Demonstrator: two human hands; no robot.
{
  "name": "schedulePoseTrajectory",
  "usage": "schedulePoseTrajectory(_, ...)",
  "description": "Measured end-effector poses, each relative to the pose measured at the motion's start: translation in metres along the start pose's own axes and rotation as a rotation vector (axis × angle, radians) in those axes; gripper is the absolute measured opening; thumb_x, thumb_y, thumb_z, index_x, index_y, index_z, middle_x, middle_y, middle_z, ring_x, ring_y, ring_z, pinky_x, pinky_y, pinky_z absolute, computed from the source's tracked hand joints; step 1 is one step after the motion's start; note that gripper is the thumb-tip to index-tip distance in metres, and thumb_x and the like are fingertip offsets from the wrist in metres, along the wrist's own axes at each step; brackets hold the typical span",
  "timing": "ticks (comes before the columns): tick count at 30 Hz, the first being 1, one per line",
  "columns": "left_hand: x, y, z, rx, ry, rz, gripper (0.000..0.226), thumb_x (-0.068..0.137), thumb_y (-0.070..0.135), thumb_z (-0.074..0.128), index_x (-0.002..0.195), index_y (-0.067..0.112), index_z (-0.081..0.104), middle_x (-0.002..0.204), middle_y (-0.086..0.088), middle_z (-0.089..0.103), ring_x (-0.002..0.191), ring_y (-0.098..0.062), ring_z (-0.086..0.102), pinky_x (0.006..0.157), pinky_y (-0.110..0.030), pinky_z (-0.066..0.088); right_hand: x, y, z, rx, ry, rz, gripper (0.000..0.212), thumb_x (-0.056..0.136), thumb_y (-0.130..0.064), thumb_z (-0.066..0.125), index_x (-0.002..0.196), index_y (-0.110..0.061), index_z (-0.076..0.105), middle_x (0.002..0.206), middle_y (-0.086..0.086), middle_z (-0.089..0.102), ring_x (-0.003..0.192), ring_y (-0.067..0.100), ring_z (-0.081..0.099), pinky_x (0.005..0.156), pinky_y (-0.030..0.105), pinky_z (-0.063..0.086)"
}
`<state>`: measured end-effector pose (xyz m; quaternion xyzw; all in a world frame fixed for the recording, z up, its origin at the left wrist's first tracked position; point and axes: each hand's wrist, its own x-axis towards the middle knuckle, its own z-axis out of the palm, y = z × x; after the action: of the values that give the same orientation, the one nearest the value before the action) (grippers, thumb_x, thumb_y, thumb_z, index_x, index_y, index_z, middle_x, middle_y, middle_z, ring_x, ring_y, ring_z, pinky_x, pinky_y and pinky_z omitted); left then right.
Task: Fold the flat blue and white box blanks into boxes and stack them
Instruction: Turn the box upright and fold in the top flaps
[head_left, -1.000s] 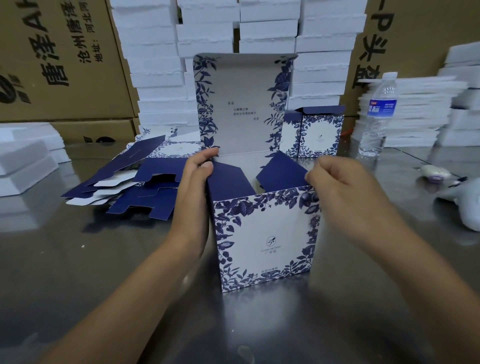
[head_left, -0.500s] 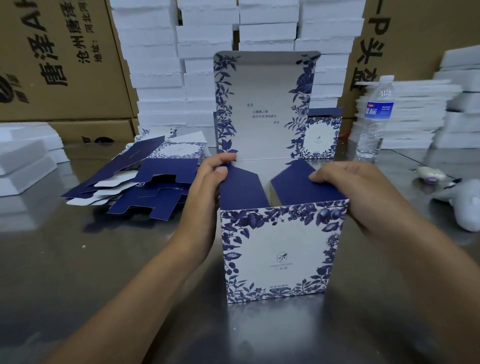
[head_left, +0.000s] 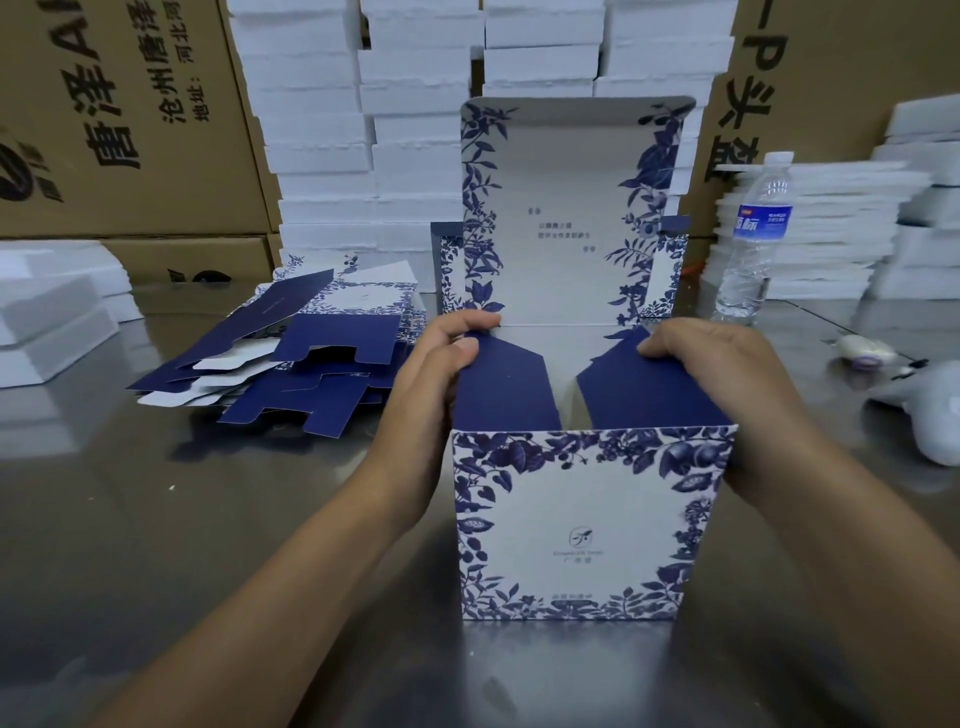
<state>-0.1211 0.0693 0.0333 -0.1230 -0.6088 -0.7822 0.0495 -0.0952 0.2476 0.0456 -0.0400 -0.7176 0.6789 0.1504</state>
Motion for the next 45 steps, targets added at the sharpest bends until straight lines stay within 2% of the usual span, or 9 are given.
schedulePoseTrajectory(4,-0.011,0.005,0.015,0.134,0.042,-0.038,0.022,0.099,0.01,0.032,0.09,0.014,0.052,0.079,0.007,0.05,0.07,-0.003,0.048,0.068,-0.014,0.042,-0.002,0.0,0.002,0.004,-0.008,-0.014,0.02,0.081,-0.009,0.056,0.063,-0.014,0.049,0.074,0.013,0.041,0.068,0.022,0.037,0.057,0.028,0.025)
schedulePoseTrajectory(8,0.009,0.013,0.017,0.143,0.033,-0.12,0.028,0.097,-0.009,0.021,0.089,0.006,0.044,0.078,0.004,0.042,0.059,0.001,0.045,0.056,-0.007,0.035,-0.002,0.003,0.002,0.042,0.022,0.031,0.017,0.083,-0.014,0.06,0.066,-0.015,0.054,0.066,0.01,0.046,0.059,0.018,0.042,0.055,0.023,0.031)
schedulePoseTrajectory(13,0.015,0.013,0.024,0.282,0.086,-0.157,0.027,0.098,0.002,0.036,0.076,0.014,0.045,0.076,0.003,0.043,0.063,-0.004,0.04,0.043,-0.006,0.034,-0.002,-0.001,0.001,-0.034,0.048,-0.021,0.009,0.082,-0.01,0.056,0.074,-0.007,0.06,0.073,0.011,0.039,0.067,0.02,0.034,0.048,0.021,0.026)
schedulePoseTrajectory(20,0.003,0.011,0.015,0.139,-0.01,-0.075,0.04,0.095,-0.011,0.017,0.075,0.011,0.043,0.077,0.0,0.045,0.045,0.004,0.05,0.051,-0.011,0.039,-0.005,-0.004,0.003,-0.017,0.076,-0.043,0.004,0.082,-0.009,0.057,0.079,-0.01,0.057,0.069,0.011,0.043,0.06,0.018,0.041,0.042,0.016,0.031)
schedulePoseTrajectory(23,0.003,0.01,0.013,0.154,-0.037,-0.058,0.041,0.094,-0.014,0.016,0.075,0.01,0.044,0.077,-0.001,0.044,0.042,0.006,0.05,0.051,-0.011,0.039,-0.002,-0.004,0.002,-0.017,0.1,-0.1,0.019,0.083,-0.005,0.055,0.071,-0.02,0.055,0.066,-0.008,0.053,0.043,-0.007,0.046,0.039,0.004,0.032)
schedulePoseTrajectory(31,0.003,0.005,0.014,0.187,0.018,0.066,0.04,0.094,-0.016,0.025,0.069,0.012,0.039,0.07,0.0,0.043,0.059,-0.001,0.044,0.053,-0.006,0.034,0.001,-0.005,0.001,-0.086,0.037,-0.217,0.035,0.09,0.003,0.043,0.061,-0.016,0.042,0.049,-0.007,0.05,0.044,-0.004,0.04,0.045,0.003,0.029)
schedulePoseTrajectory(37,-0.017,-0.016,-0.001,0.187,-0.019,0.202,0.02,0.098,0.02,0.042,0.091,0.037,0.047,0.06,0.04,0.052,0.06,0.02,0.049,0.068,-0.016,0.042,0.007,-0.008,-0.001,-0.158,0.008,-0.224,0.038,0.098,-0.005,0.036,0.067,-0.024,0.043,0.034,-0.023,0.046,0.04,-0.011,0.047,0.046,0.001,0.033)
schedulePoseTrajectory(42,-0.016,-0.017,0.001,0.199,0.051,0.307,0.033,0.092,0.041,0.037,0.081,0.025,0.064,0.078,0.026,0.067,0.073,0.01,0.06,0.064,-0.004,0.043,0.0,-0.006,0.002,0.162,0.059,-0.029,0.041,0.093,-0.038,0.049,0.064,-0.012,0.059,0.053,0.005,0.053,0.043,0.006,0.046,0.043,0.014,0.036)
schedulePoseTrajectory(45,-0.015,-0.014,0.0,0.159,0.047,0.295,0.037,0.084,0.046,0.04,0.076,0.021,0.066,0.074,0.02,0.069,0.067,0.006,0.061,0.059,-0.007,0.045,-0.006,-0.006,0.003,0.102,0.061,-0.074,0.029,0.087,-0.029,0.063,0.066,-0.009,0.057,0.039,-0.009,0.051,0.033,0.0,0.044,0.035,0.007,0.033)
